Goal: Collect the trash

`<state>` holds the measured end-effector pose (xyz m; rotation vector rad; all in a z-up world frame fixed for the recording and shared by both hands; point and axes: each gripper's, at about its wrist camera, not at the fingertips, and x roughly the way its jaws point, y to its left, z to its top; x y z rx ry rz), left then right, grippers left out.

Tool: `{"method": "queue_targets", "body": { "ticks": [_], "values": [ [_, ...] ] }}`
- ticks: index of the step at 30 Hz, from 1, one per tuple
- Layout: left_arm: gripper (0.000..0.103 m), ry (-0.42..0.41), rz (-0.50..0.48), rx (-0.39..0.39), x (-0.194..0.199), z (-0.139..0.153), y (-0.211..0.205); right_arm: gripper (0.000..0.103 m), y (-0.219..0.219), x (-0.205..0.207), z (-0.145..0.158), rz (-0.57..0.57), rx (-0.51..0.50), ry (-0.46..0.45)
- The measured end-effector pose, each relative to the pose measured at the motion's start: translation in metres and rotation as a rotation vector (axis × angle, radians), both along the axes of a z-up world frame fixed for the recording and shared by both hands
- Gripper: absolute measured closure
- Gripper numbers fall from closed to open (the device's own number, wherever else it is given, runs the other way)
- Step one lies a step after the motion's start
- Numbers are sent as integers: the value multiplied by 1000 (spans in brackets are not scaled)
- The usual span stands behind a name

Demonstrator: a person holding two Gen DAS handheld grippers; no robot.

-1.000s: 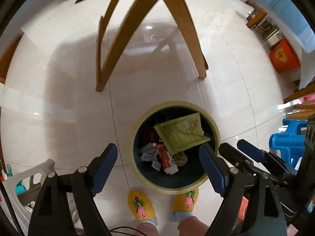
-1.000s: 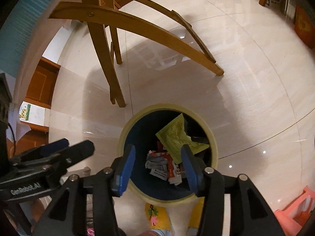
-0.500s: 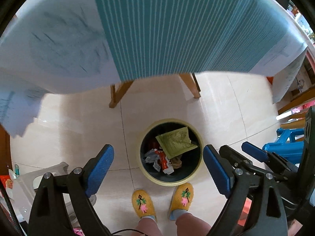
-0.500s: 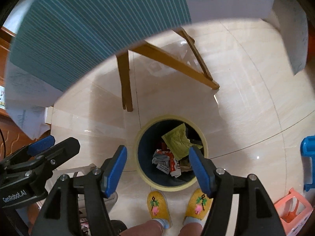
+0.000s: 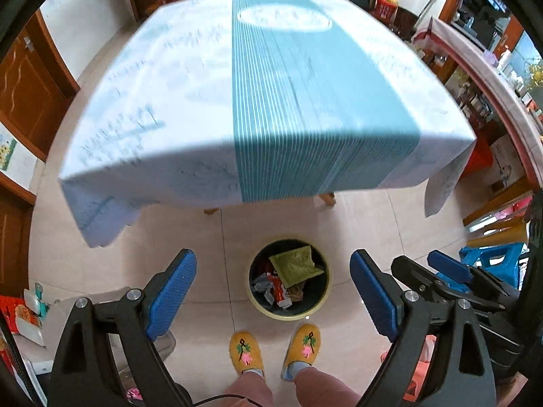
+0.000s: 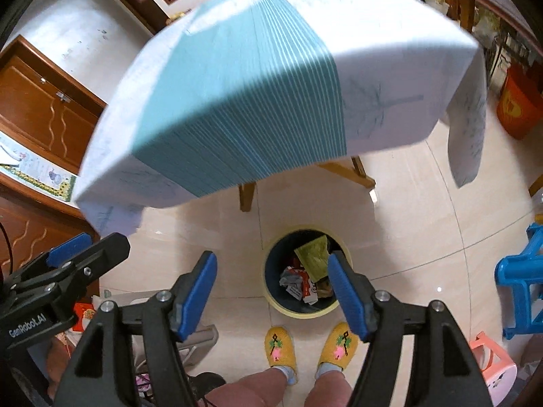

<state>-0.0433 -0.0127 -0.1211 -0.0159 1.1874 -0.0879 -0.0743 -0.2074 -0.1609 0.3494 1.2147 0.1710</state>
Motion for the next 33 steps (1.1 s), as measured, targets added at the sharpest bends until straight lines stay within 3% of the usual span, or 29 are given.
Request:
{"method": "queue_targets", "body": {
  "ticks": [5,18,26,33],
  "values": [
    [12,-50,13,2,-8,43,4,31,-4,-8,45,2,-2,-38],
    [12,-167,24,29,-22,119,-5,31,-14,-18,121,-1,-11,-130],
    [12,-237,11,70,-27,146,-14,31,-11,-19,161,10,-25,-210],
    [12,-244,11,74,-28,152,-17,31,-8,-16,172,35,-59,-242]
  ]
}}
